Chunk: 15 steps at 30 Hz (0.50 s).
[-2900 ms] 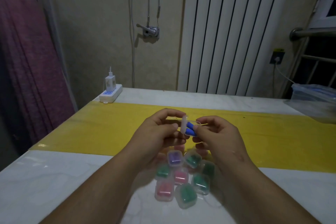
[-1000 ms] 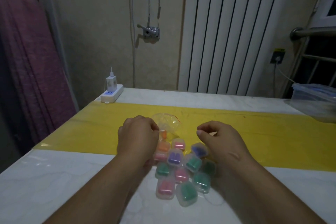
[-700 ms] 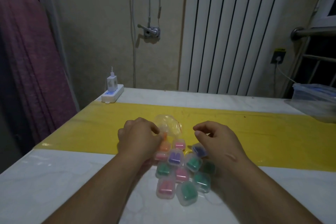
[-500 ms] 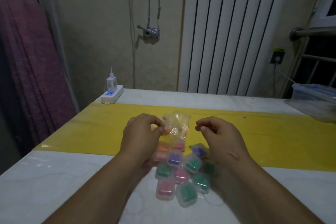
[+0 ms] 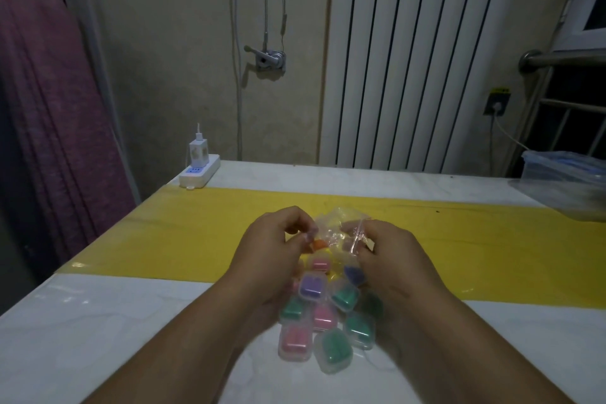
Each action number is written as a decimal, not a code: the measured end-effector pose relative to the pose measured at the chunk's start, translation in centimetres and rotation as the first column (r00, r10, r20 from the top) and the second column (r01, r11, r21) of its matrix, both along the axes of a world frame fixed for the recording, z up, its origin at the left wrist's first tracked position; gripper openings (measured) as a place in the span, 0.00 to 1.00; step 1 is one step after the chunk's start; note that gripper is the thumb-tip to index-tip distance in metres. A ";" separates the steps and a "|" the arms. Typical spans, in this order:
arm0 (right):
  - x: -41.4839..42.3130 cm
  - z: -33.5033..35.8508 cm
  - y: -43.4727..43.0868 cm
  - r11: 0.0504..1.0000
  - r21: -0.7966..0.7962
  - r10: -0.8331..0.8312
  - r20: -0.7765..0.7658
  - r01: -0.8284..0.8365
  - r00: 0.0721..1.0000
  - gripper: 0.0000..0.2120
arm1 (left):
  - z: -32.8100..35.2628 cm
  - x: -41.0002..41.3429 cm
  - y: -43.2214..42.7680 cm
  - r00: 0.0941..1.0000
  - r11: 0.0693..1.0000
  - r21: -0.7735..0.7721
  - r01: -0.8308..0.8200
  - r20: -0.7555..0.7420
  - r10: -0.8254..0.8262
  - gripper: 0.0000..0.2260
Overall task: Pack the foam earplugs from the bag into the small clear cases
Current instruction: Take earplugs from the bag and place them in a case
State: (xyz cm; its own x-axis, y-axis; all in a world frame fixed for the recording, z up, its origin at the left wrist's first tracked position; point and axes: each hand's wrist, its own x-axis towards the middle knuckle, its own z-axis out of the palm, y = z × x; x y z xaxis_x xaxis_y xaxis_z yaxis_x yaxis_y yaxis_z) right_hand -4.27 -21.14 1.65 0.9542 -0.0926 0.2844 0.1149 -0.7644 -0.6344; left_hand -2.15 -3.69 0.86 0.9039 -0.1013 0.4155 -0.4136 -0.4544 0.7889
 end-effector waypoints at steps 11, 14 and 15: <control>0.1 0.0 0.7 0.965 -0.255 0.019 -0.133 -0.053 0.991 0.09 | -0.3 2.0 1.3 0.990 0.991 0.069 -0.112 -0.077 0.117 0.12; 0.3 -0.1 0.7 0.968 -0.240 0.045 -0.097 -0.067 0.994 0.05 | -0.7 2.1 1.1 0.983 0.922 0.384 -0.053 -0.140 0.115 0.19; 0.4 -0.3 0.6 0.975 -0.213 0.044 -0.078 -0.060 0.996 0.05 | -0.8 2.2 1.0 0.982 0.894 0.448 -0.022 -0.156 0.102 0.21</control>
State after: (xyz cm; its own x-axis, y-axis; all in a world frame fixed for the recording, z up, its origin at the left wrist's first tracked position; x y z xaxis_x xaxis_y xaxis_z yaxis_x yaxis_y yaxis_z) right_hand -3.92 -20.54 1.39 0.9748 0.0134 0.2226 0.1180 -0.8780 -0.4639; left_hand 0.03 -2.70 0.08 0.9672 -0.1800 0.1792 -0.2505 -0.7932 0.5551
